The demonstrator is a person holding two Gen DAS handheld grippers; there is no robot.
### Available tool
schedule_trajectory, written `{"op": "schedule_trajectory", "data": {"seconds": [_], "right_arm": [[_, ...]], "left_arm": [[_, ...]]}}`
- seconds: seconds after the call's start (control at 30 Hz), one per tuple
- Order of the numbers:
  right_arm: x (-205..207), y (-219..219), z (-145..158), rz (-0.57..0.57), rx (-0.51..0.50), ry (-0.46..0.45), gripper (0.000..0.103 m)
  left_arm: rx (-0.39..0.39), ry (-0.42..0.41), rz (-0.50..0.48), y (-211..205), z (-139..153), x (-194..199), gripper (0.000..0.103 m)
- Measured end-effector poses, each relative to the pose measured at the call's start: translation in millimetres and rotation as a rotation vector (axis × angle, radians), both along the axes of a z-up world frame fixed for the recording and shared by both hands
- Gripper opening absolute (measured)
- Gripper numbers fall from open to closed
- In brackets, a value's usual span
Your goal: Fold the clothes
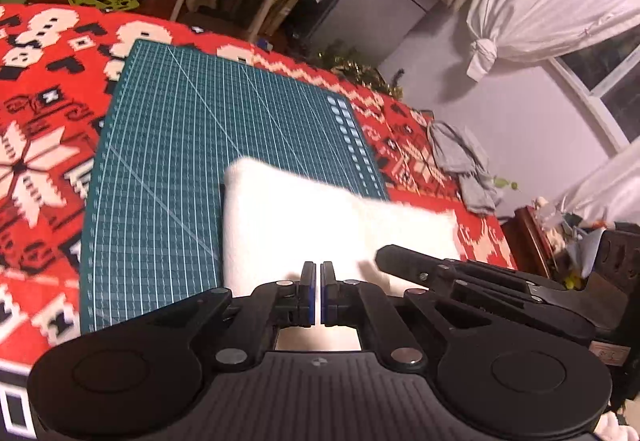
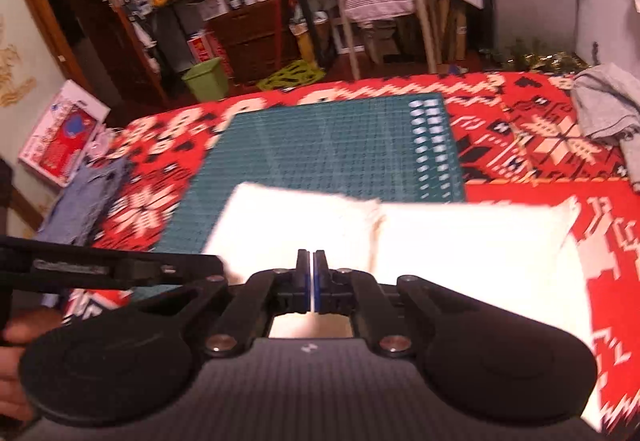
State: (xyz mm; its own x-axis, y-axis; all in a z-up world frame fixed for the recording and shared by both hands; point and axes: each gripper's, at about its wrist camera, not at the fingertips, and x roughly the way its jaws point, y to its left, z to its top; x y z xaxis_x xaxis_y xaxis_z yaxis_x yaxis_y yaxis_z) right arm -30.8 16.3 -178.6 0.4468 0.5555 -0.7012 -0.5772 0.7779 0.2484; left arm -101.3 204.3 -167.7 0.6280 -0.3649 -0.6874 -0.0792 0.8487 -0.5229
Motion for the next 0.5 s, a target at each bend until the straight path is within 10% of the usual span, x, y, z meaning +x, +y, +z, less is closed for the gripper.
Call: {"op": "schedule_trajectory", "data": {"seconds": [0.5], "right_arm": [[-47.7, -6.6, -3.1, 0.074, -0.075, -0.038, 0.002]], "left_arm": [[0.041, 0.078, -0.029, -16.6, -7.4, -30.1, 0.002]]}}
